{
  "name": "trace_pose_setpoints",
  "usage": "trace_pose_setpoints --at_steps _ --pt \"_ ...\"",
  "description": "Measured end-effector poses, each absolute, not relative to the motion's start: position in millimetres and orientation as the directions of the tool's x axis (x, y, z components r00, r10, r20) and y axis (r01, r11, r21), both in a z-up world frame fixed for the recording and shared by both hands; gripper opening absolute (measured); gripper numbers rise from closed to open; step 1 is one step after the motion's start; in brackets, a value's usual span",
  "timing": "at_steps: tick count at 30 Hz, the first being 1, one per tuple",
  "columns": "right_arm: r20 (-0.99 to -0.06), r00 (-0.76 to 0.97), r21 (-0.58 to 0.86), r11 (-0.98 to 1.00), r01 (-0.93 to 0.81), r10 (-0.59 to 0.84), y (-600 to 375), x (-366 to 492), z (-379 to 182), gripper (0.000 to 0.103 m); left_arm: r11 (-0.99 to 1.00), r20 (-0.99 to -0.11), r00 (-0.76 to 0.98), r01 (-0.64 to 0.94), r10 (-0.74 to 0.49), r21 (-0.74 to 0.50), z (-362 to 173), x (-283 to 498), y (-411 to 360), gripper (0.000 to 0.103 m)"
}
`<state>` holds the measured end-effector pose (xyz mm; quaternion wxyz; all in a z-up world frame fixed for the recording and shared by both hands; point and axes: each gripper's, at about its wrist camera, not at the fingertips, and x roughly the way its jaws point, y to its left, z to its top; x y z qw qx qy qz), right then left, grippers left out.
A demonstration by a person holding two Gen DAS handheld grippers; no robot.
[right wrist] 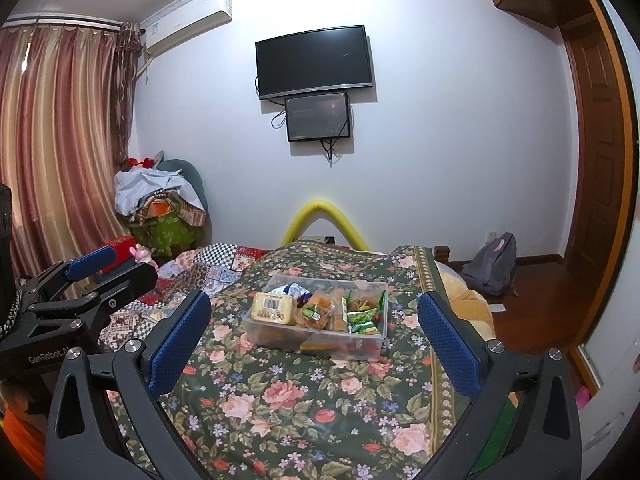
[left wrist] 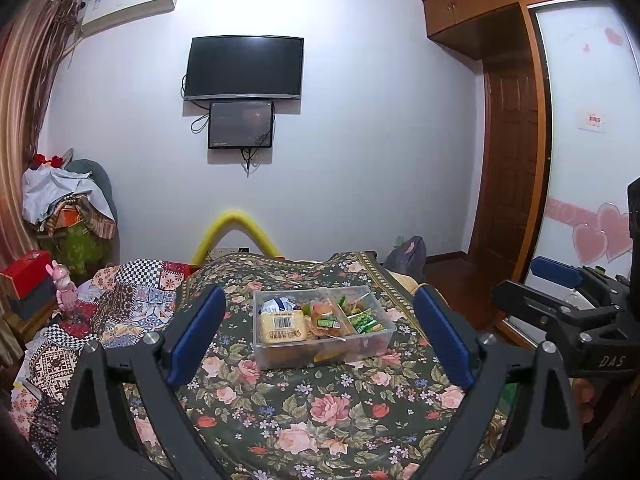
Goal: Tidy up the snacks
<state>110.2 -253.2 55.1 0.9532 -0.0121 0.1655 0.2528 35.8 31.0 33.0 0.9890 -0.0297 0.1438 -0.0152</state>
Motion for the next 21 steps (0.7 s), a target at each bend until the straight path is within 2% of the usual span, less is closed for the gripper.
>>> trace_pose_setpoints --at_steps 21 --pt "-0.319 0.823 0.055 0.876 -0.478 0.469 -255.4 111.2 57.1 0.103 0.996 -0.278 0.958 0.043 -0.063 -0.076 29.1 35.8 31.0 0.099"
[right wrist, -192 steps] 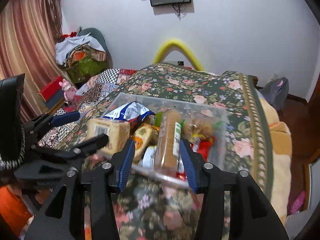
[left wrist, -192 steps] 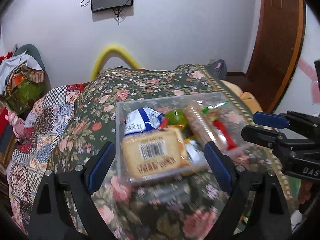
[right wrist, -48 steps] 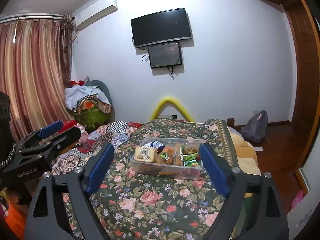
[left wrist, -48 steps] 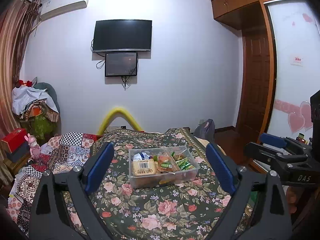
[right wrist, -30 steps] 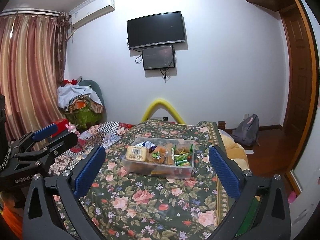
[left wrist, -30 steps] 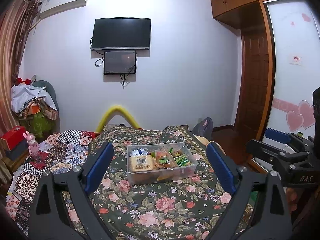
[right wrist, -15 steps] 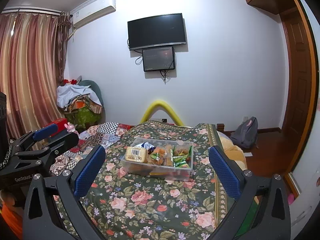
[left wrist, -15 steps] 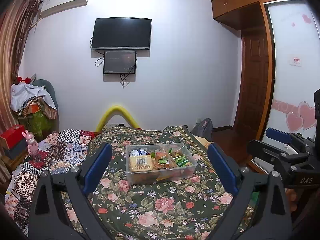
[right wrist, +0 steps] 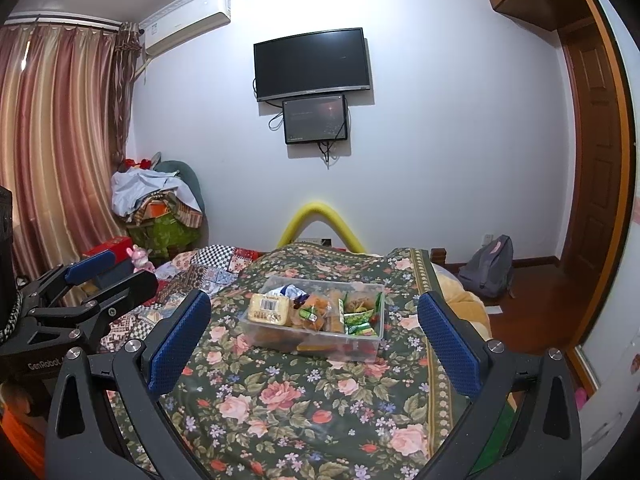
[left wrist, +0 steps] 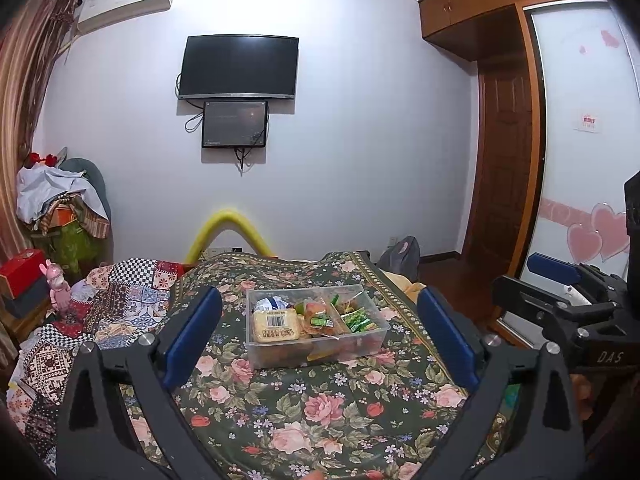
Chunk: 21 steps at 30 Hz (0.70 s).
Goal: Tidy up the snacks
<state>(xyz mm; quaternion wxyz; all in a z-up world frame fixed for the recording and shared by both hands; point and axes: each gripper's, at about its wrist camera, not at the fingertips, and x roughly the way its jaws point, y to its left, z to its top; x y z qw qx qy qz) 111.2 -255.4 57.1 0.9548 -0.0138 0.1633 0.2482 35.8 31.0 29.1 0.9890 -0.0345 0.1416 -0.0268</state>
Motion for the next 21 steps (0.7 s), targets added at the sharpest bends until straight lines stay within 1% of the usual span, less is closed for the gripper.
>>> trace_pose_setpoints --at_steps 21 --pt "-0.32 0.825 0.051 0.878 -0.477 0.467 -255.7 112.2 57.1 0.103 0.997 -0.283 0.958 0.036 -0.055 -0.07 28.2 35.6 27.3 0.1"
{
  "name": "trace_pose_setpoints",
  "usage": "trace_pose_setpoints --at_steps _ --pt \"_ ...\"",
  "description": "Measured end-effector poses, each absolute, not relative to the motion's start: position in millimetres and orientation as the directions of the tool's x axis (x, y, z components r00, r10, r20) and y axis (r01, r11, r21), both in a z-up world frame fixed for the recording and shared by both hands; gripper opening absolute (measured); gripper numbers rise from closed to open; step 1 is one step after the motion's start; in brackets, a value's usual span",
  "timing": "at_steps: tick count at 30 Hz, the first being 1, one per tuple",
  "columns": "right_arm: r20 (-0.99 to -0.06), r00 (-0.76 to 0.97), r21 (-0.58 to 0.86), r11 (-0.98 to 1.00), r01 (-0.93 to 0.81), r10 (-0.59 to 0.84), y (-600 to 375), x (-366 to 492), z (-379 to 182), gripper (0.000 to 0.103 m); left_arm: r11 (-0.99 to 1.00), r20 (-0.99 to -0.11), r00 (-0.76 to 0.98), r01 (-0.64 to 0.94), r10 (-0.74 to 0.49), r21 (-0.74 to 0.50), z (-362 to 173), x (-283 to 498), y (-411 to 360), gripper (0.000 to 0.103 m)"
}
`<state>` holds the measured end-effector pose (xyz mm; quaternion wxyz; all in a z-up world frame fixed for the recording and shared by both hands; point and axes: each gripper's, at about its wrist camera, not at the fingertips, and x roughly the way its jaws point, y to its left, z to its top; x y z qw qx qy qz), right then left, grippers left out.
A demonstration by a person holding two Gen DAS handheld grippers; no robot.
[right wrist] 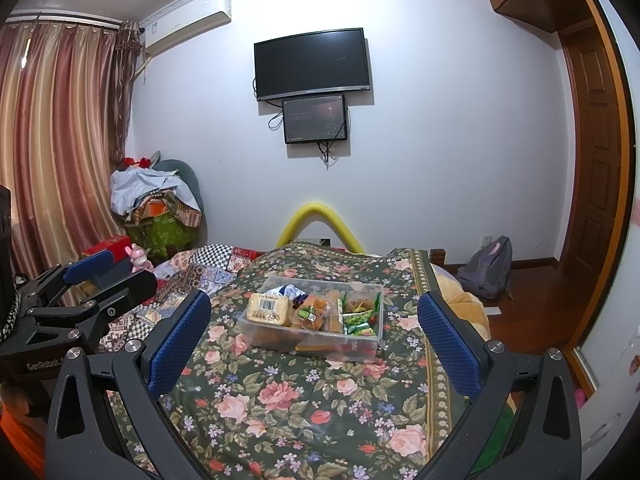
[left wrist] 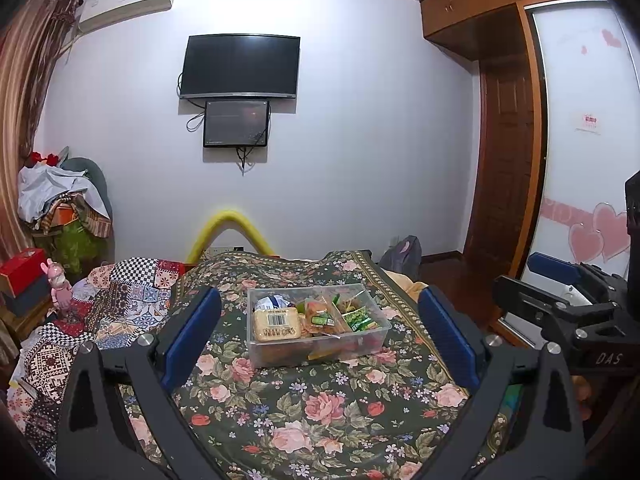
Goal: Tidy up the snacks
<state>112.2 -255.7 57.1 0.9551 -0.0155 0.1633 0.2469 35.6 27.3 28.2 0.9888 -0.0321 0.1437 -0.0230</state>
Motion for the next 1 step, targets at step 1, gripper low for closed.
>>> trace_pose_setpoints --at_steps 1 --pt "-0.321 0.825 0.051 0.878 -0.476 0.465 -256.6 113.2 57.4 0.103 0.997 -0.284 0.957 0.036 -0.055 -0.071 27.5 35.7 27.5 0.1"
